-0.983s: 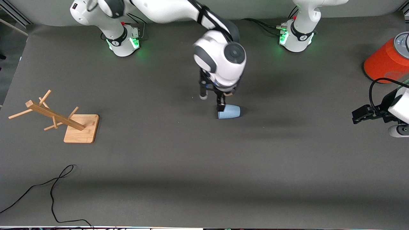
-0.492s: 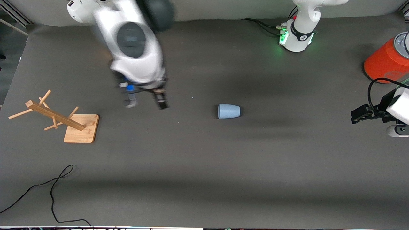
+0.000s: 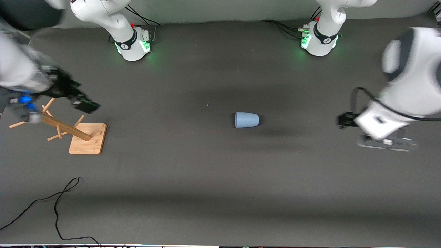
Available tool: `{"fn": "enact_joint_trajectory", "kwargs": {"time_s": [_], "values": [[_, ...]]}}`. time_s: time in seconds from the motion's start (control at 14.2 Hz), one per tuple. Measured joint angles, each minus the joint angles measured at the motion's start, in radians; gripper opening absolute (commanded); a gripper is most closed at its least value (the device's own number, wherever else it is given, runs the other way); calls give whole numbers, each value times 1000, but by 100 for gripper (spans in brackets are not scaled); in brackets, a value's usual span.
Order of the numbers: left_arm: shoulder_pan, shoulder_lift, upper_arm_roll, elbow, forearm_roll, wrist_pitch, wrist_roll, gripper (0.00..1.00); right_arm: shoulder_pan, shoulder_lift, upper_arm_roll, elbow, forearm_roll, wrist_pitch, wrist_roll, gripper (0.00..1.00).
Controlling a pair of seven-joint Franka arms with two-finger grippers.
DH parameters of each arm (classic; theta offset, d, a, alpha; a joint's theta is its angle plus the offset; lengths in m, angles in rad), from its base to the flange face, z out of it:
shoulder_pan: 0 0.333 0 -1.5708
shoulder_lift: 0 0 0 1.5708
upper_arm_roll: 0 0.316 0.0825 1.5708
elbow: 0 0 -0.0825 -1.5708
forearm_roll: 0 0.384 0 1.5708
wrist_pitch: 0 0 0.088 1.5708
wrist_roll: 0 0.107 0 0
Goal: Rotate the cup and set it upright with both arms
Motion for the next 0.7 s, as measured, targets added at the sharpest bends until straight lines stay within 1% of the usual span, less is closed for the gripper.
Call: {"fn": "enact_joint_trajectory", "kwargs": {"time_s": [0.14,0.21,0.42,0.56,0.7], "values": [[-124,21,-10,3,15,0,-176,100,-110,-52,34,-72,-5,65,-189,100],[-193,44,-12,17,30,0,-253,100,-163,-81,61,-115,-18,104,-279,100],[-378,163,-13,109,132,-1,-421,100,-308,-158,160,-225,-49,192,-525,100],[-470,262,-12,179,182,-1,-536,100,-363,-178,191,-257,-51,229,-665,100],[-536,361,-9,238,216,-3,-590,100,-373,-180,195,-277,-52,272,-753,100]]}}
